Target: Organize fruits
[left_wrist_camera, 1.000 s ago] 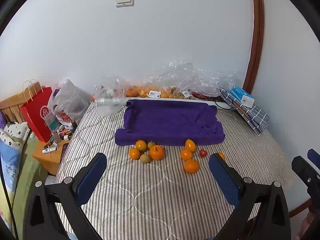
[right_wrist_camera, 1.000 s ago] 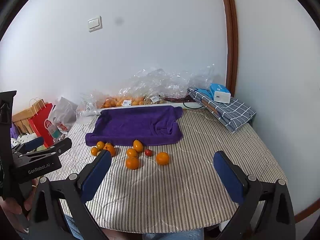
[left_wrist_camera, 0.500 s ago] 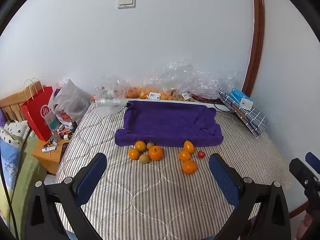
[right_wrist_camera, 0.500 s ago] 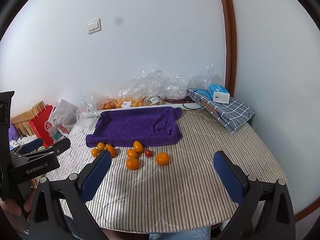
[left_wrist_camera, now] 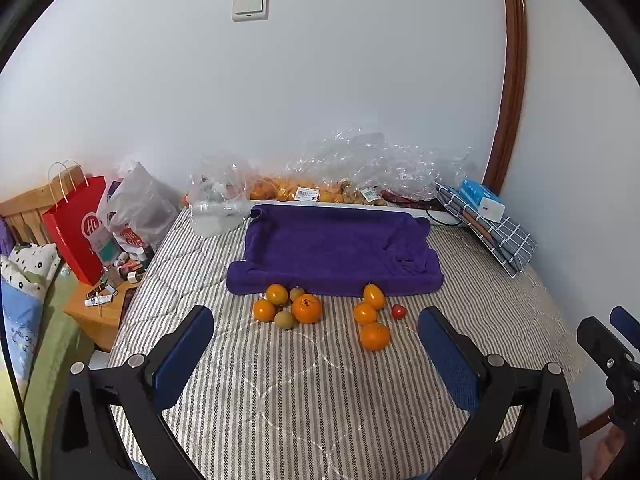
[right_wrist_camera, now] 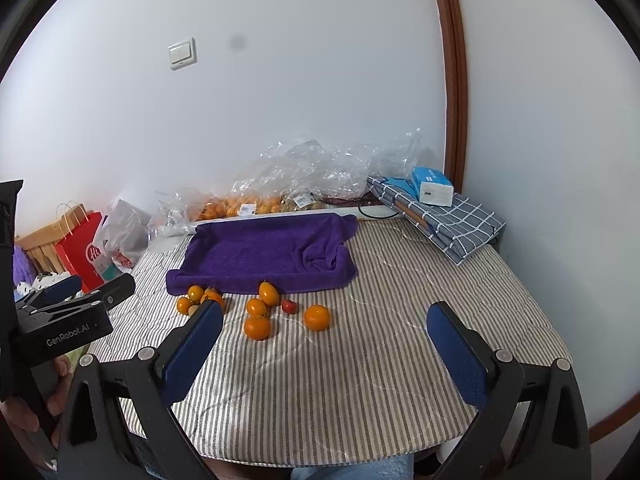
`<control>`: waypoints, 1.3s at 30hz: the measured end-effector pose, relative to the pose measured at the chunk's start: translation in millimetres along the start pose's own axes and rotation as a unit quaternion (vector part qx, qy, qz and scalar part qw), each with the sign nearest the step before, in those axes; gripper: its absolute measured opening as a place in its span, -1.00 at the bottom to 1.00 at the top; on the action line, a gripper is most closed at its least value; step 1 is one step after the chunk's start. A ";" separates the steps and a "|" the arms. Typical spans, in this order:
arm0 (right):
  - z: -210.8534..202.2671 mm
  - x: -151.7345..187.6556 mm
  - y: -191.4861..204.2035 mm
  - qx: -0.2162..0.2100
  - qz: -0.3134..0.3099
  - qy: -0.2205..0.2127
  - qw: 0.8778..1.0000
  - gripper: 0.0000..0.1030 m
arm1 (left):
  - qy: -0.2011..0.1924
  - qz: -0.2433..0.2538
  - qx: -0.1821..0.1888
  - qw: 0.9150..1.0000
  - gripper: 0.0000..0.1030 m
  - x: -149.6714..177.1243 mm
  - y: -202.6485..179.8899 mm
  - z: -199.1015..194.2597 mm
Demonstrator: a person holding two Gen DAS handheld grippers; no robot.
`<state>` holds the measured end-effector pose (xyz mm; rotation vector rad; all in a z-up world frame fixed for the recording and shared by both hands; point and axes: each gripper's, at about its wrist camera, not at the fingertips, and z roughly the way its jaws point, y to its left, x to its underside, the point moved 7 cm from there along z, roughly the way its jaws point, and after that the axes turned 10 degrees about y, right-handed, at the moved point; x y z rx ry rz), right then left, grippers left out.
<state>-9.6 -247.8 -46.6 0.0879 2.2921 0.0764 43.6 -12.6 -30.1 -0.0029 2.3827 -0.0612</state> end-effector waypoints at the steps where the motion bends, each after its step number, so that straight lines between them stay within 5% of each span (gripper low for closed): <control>1: 0.9 0.2 -1.4 -0.001 0.002 0.002 1.000 0.96 | 0.000 0.000 0.000 1.000 0.99 -0.2 -0.1 0.2; 19: 4.9 -1.9 1.2 -0.020 0.011 0.003 1.000 0.96 | -0.011 -0.011 0.011 1.000 0.98 -7.4 12.6 -9.0; 39: 51.3 -11.5 14.2 -0.007 -0.012 -0.003 1.000 0.96 | -0.009 -0.021 0.017 1.000 0.97 -14.9 38.4 32.1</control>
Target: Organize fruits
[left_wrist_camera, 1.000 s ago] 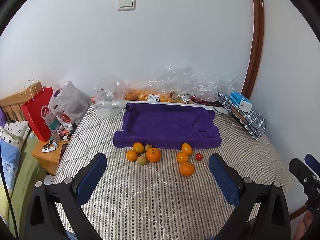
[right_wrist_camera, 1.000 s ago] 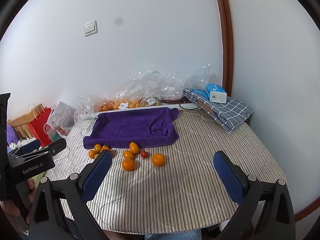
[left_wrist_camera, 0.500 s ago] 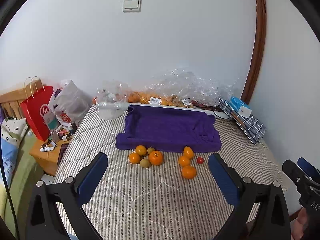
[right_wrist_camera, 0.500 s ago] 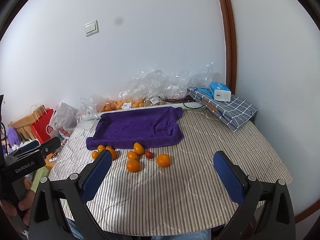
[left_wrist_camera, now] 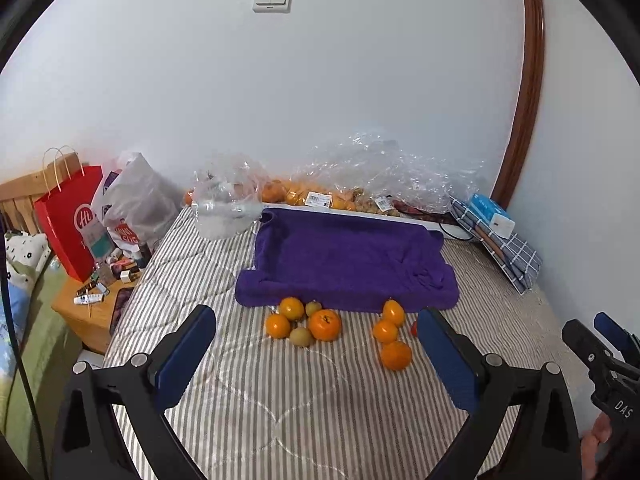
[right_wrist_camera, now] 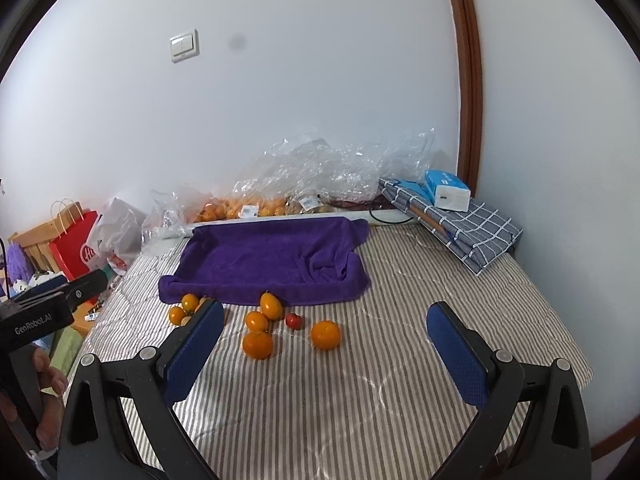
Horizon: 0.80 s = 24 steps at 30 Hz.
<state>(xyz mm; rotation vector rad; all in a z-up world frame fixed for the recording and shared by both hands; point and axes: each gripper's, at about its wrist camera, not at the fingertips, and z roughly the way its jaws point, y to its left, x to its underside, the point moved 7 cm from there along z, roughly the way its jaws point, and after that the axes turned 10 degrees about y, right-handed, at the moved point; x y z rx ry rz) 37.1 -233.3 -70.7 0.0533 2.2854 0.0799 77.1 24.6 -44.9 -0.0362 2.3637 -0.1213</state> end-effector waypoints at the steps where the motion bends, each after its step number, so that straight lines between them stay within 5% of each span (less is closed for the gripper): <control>1: 5.2 -1.0 0.7 -0.004 -0.003 0.005 1.000 0.96 | 0.000 0.000 -0.001 1.000 0.97 -1.4 1.4 3.9; 4: 24.6 -2.4 -2.0 -0.007 -0.004 0.013 1.000 0.91 | 0.004 0.004 0.009 1.000 0.82 -4.0 5.0 20.0; 13: 121.1 30.8 -13.4 -0.005 -0.003 0.086 0.996 0.55 | 0.057 0.008 0.006 0.998 0.81 14.6 31.3 95.8; 18: 175.8 53.9 -12.7 -0.017 0.004 0.133 0.991 0.17 | 0.087 0.002 0.011 0.996 0.81 32.6 47.5 129.7; 24: 209.5 58.8 -8.0 -0.037 0.011 0.150 0.988 0.14 | 0.103 0.007 0.022 0.994 0.80 36.6 52.9 149.9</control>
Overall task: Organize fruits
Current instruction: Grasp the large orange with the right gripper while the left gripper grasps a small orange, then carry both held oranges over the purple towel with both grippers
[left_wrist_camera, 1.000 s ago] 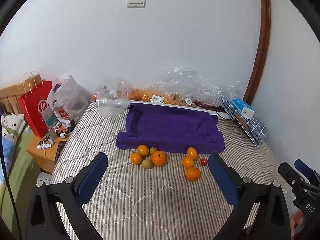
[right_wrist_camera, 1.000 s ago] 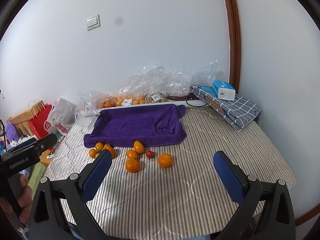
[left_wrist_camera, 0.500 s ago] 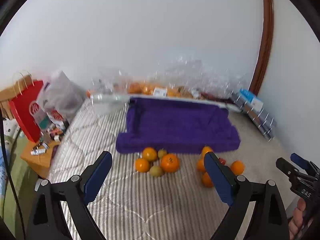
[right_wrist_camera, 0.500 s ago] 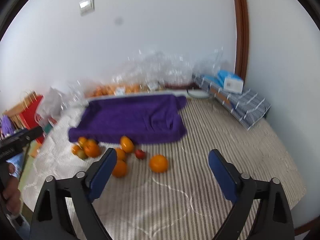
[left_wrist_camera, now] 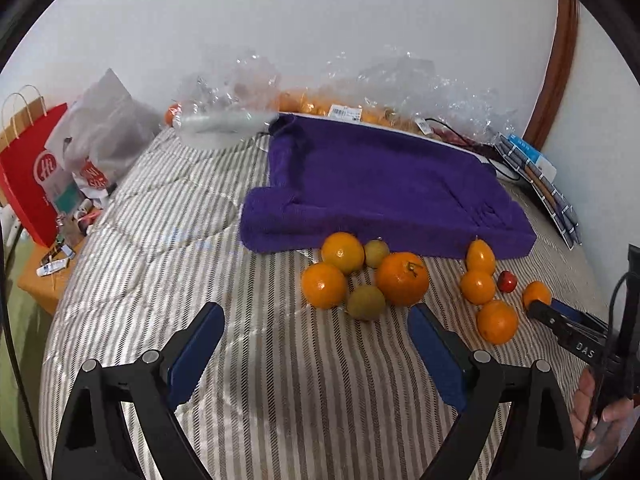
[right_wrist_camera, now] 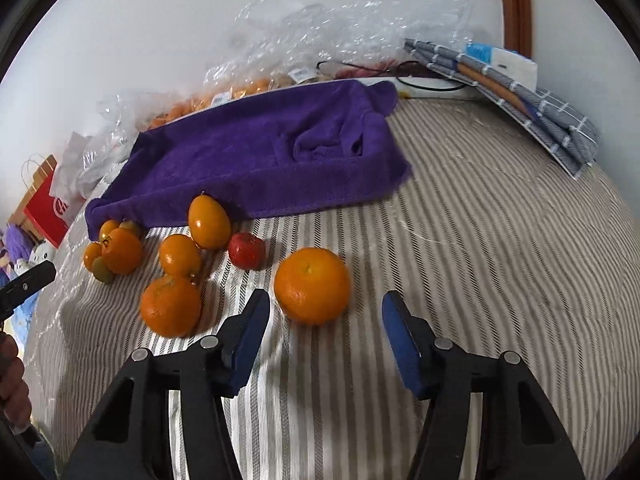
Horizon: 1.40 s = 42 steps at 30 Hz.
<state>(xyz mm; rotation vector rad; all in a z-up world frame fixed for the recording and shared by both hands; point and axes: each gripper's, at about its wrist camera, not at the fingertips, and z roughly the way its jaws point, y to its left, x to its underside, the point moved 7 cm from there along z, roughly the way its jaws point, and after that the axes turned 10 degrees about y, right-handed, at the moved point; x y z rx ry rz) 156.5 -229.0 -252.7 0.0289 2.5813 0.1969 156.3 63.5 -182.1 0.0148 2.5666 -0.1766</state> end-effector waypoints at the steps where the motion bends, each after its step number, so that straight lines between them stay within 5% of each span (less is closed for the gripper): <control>1: 3.8 -1.1 1.2 0.004 -0.004 0.003 1.000 0.14 | 0.001 0.002 0.001 1.000 0.80 -1.3 -0.8 3.9; 4: 8.3 -6.6 2.4 0.006 -0.008 0.003 1.000 0.08 | 0.004 0.004 -0.002 1.000 0.80 -5.0 -1.7 15.4; 7: 9.9 -6.2 3.2 0.013 -0.016 0.006 1.000 -0.20 | 0.006 -0.011 0.003 1.000 0.68 -10.4 4.9 24.2; 12: 4.2 -4.9 2.5 0.025 -0.019 -0.006 0.999 -0.21 | 0.008 -0.031 0.040 0.999 0.22 -18.7 9.6 35.0; 21: -6.7 -8.3 -7.7 -0.008 0.012 -0.035 0.999 -0.21 | 0.026 -0.055 0.094 0.994 -0.34 -17.3 9.8 56.4; 33: -11.3 -8.0 -5.3 -0.016 0.007 -0.048 0.999 -0.21 | -0.024 -0.066 0.112 0.991 -0.40 -20.3 16.0 40.2; 42: -17.1 -7.9 -1.2 -0.043 -0.003 -0.060 0.997 -0.21 | -0.059 -0.058 0.084 0.993 -0.40 -23.9 18.8 26.7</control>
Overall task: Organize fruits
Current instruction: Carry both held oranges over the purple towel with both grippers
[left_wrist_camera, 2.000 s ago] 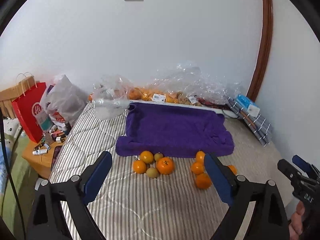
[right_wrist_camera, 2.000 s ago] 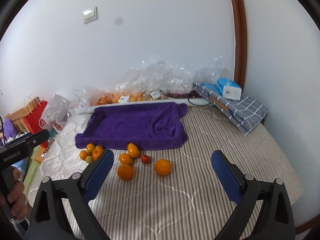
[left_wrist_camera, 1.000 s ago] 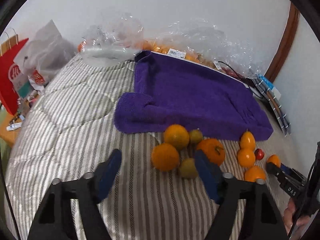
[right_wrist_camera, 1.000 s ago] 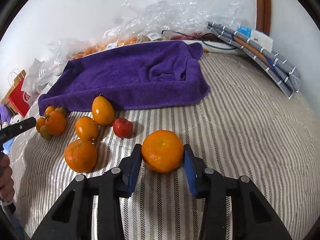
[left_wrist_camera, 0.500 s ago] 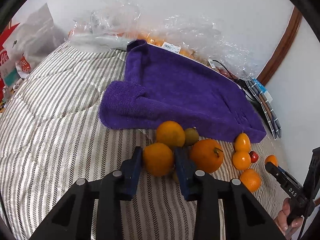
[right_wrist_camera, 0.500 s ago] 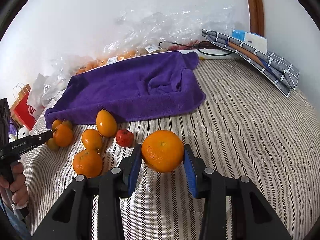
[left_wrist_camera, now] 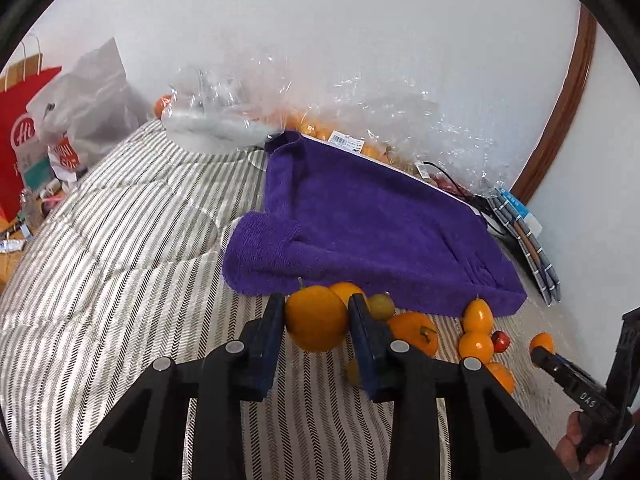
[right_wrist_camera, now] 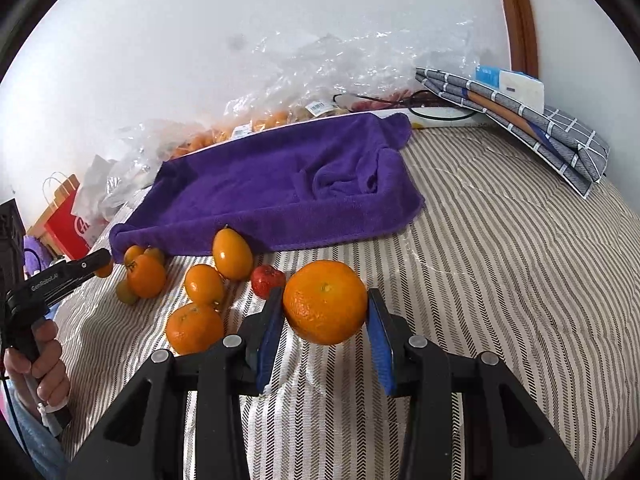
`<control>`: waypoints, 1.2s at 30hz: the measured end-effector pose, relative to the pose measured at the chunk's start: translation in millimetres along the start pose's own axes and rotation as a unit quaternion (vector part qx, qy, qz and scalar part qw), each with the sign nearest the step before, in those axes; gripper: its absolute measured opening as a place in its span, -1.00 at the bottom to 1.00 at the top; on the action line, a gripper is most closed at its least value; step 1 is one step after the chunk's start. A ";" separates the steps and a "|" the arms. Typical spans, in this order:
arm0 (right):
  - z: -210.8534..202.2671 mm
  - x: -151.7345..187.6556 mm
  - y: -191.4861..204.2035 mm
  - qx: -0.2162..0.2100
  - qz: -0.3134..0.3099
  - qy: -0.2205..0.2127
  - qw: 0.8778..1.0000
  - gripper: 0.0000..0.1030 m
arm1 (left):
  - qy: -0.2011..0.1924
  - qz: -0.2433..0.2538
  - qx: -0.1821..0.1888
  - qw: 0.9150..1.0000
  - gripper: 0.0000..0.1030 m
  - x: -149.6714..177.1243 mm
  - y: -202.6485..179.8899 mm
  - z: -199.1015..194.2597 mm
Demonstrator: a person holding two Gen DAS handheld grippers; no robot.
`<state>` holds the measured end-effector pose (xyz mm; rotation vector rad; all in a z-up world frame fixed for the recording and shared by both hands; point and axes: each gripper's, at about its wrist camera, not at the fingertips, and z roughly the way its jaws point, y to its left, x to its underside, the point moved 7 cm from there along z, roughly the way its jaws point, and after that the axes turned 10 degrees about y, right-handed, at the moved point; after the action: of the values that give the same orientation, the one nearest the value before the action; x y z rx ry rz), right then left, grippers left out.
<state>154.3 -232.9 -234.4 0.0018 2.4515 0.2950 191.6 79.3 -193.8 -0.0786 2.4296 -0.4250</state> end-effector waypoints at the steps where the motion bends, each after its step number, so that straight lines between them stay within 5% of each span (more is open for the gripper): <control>1: -1.1 -0.3 -0.1 0.000 0.000 -0.003 1.000 -0.21 | -0.001 0.003 -0.002 1.000 -0.40 0.0 -0.9 -0.3; 9: -13.3 -5.4 1.7 0.011 0.009 -0.007 1.000 -0.22 | -0.018 0.035 -0.013 0.999 -0.40 -6.7 -16.4 -21.7; 20: -38.7 -63.9 24.4 0.017 -0.032 -0.035 0.999 -0.22 | -0.057 0.035 0.039 0.997 -0.40 -58.0 -45.7 -72.6; 36: -20.3 -153.4 36.4 0.019 -0.041 -0.061 0.997 -0.22 | -0.070 -0.002 -0.013 0.997 -0.40 -133.4 -51.4 -11.9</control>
<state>259.1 -213.3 -116.4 -0.0624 2.3299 0.2049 285.5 55.8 -88.0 -0.1208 2.2972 -0.3760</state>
